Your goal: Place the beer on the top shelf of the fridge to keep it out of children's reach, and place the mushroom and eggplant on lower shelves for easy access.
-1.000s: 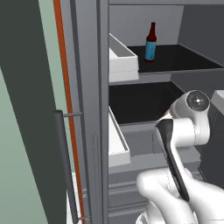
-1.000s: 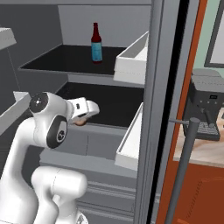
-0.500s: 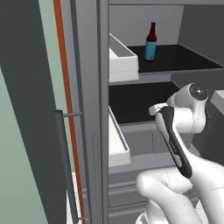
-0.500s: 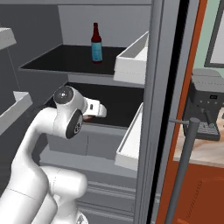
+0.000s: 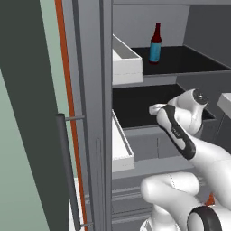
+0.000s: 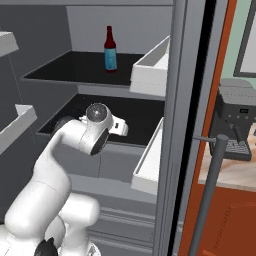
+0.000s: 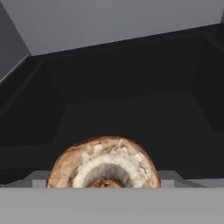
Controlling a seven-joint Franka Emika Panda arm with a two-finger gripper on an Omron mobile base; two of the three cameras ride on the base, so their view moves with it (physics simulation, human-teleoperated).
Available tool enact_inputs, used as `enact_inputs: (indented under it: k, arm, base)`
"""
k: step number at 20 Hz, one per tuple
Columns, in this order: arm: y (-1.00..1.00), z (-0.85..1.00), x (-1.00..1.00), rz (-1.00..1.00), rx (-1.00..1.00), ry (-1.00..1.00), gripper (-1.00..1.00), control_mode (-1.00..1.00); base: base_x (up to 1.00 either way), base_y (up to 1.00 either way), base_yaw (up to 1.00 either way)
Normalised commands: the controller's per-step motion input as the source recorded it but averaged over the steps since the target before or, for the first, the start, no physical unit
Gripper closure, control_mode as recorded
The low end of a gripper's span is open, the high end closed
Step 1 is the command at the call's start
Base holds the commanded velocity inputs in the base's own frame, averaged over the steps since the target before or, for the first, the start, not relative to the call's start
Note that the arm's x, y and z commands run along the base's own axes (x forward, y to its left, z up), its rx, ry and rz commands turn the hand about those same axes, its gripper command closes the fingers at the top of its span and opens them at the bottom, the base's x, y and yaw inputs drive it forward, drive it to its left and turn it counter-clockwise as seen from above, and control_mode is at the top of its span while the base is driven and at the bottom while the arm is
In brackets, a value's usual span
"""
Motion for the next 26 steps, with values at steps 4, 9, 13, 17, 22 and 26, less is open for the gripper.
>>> enact_inputs:
  k: [4, 9, 13, 17, 22, 26]
  arm:
    - [0.00, -0.31, 0.65, 0.00, 0.05, -0.01, 1.00, -1.00]
    - [0.00, -0.21, 0.73, 0.00, 0.01, 0.00, 1.00, -1.00]
    - [0.00, -0.15, 0.78, 0.00, 0.01, 0.00, 1.00, -1.00]
    - [0.00, -0.18, 0.72, 0.00, 0.00, 0.00, 1.00, -1.00]
    - [0.00, -0.19, 0.67, 0.00, 0.00, 0.00, 1.00, -1.00]
    - [0.00, -0.19, 0.54, 0.00, 0.00, 0.00, -1.00, -1.00]
  base:
    - [0.00, 0.00, 0.00]
    - [0.00, 0.00, 0.00]
    - [0.00, 0.00, 0.00]
    - [0.00, 0.00, 0.00]
    - [0.00, 0.00, 0.00]
    - [0.00, 0.00, 0.00]
